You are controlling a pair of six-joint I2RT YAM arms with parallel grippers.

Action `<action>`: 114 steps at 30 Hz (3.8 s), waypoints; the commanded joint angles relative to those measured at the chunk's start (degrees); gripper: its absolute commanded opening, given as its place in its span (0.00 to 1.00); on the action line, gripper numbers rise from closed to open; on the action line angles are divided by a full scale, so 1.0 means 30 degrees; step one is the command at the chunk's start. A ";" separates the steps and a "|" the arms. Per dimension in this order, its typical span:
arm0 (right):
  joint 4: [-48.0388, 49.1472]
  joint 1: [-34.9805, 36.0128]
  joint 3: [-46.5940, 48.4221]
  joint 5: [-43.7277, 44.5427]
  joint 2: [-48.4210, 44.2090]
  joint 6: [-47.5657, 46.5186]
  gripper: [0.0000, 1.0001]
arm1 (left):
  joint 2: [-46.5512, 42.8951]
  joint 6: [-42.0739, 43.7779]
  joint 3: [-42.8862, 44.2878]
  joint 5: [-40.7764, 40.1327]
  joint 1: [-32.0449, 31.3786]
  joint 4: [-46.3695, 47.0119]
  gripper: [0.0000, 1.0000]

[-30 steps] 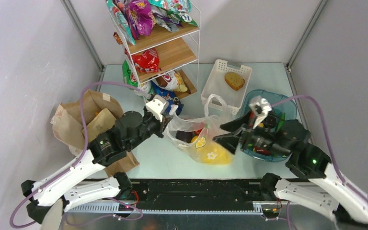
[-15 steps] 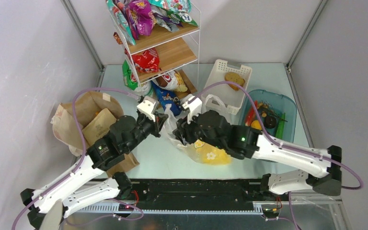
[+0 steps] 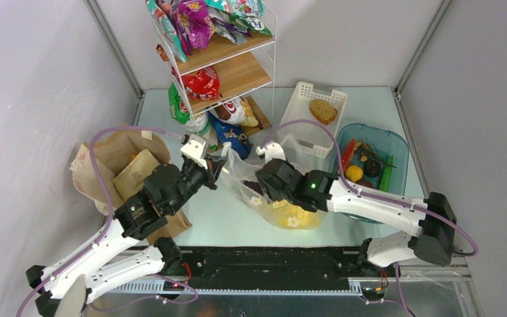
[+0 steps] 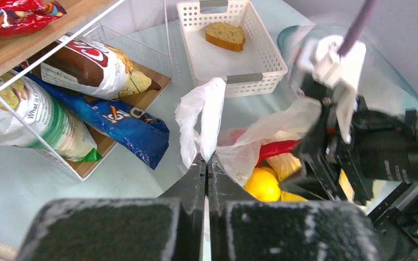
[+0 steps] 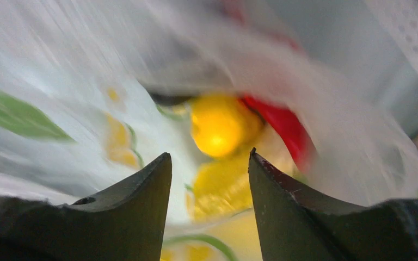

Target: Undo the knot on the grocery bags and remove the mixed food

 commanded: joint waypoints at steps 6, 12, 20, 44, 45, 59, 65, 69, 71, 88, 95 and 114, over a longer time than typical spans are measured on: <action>-0.4896 0.0405 -0.6274 0.0920 -0.6368 0.5649 0.90 | -0.0936 -0.0138 -0.0072 -0.2292 0.0114 0.0909 0.00; -0.6049 -0.0164 -0.8076 0.0964 -0.9143 0.7680 0.99 | -0.1793 -0.0073 -0.0233 -0.3828 0.0731 0.0890 0.00; -0.6759 -0.0241 -0.8436 0.1560 -1.0729 0.8361 0.99 | -0.1917 0.0015 -0.0303 -0.1353 0.1149 0.1033 0.00; -0.0940 0.6219 0.0268 0.5700 -0.4116 0.3764 0.94 | -0.0701 0.0536 -0.0101 0.4223 0.1152 0.1351 0.00; -0.0689 0.5897 0.0297 0.5386 -0.3890 0.3440 0.94 | -0.0684 0.0524 -0.0116 0.4281 0.1161 0.1377 0.00; 0.2907 0.1108 -0.0688 0.1719 -0.0022 0.1946 0.66 | -0.0560 0.0430 -0.0151 0.4684 0.1145 0.1428 0.00; 0.3536 0.0344 -0.0912 0.0695 -0.0389 0.1378 0.18 | -0.0492 0.0408 -0.0188 0.4134 0.1169 0.1441 0.00; 0.4192 0.1423 -0.1150 -0.0364 -0.3037 -0.0578 0.00 | -0.0349 0.0235 -0.0297 0.1946 0.1164 0.1346 0.00; 0.4678 0.3037 -0.1626 -0.0038 -0.4485 -0.1564 0.00 | -0.0093 0.0077 -0.0188 0.0979 0.1264 0.1052 0.00; 0.1990 1.6430 -1.1771 0.7835 -0.8988 1.2885 0.00 | 0.0407 -0.1608 0.0505 0.0448 0.3983 -0.0063 0.00; 0.0622 1.6989 -1.2043 0.8139 -0.8689 1.5140 0.04 | -0.1603 -0.0966 -0.0194 0.4278 0.3973 -0.0025 0.00; -0.9862 1.4789 -0.4722 0.0000 -1.2308 1.4611 0.93 | -0.3505 0.0393 -0.1702 0.6624 0.3970 -0.0434 0.00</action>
